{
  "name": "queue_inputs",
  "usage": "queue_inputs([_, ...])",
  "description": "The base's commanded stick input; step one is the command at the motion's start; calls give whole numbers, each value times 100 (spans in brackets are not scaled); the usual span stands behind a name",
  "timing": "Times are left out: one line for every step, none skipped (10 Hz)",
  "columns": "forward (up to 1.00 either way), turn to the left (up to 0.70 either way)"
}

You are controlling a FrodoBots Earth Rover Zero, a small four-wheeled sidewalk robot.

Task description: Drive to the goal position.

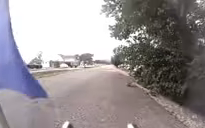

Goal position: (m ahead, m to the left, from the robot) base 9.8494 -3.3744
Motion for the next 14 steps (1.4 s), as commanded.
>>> queue_inputs([45,-27])
queue_inputs([45,-27])
queue_inputs([45,-10])
queue_inputs([45,0])
queue_inputs([45,0])
queue_inputs([45,0])
queue_inputs([45,0])
queue_inputs([45,0])
queue_inputs([45,0])
queue_inputs([45,0])
queue_inputs([45,0])
queue_inputs([45,0])
queue_inputs([45,0])
queue_inputs([45,0])
